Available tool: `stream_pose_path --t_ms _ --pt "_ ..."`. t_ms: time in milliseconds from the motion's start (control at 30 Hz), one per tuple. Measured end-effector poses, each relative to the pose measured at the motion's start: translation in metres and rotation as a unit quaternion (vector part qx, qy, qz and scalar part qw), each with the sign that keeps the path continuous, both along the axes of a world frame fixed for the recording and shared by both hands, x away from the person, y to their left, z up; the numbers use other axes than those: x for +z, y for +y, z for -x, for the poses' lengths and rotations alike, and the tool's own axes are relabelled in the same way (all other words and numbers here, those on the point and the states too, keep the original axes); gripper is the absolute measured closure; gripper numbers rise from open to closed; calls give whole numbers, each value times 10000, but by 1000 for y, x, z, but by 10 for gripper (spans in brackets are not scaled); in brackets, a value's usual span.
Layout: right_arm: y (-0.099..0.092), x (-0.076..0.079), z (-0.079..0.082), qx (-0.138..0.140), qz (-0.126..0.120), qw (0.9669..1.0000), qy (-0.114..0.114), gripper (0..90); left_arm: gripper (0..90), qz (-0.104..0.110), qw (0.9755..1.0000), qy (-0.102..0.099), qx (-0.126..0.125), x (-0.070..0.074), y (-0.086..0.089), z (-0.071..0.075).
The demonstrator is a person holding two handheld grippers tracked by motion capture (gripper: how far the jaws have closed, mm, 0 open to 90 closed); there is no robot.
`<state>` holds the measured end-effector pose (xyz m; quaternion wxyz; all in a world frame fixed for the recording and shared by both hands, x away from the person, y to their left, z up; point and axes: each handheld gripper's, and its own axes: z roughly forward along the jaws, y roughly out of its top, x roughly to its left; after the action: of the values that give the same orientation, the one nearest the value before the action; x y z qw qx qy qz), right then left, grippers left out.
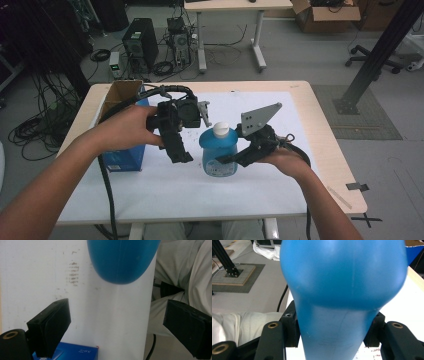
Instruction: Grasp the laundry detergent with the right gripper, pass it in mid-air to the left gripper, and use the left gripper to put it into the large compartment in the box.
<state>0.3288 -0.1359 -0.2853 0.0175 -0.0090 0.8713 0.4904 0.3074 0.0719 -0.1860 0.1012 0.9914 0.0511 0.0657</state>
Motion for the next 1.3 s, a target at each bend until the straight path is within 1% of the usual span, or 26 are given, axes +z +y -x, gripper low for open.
stream_pose_path --t_ms 333,600,733,967,1300 --pt "15 -4 -4 44 16 10000 8 441 78 -8 10000 -18 -16 1 -2 -1" --pt "27 -3 -6 111 8 9999 0 441 77 40 10000 -40 -51 3 -7 -1" --pt "32 -3 -6 152 27 9999 -25 441 77 29 10000 -44 -64 3 -9 -2" --pt "36 -4 -6 189 90 9998 -24 441 78 48 10000 -42 -68 3 -11 -3" --pt "41 -3 -6 212 99 9997 -18 441 78 85 9999 -49 -76 2 -16 -4"
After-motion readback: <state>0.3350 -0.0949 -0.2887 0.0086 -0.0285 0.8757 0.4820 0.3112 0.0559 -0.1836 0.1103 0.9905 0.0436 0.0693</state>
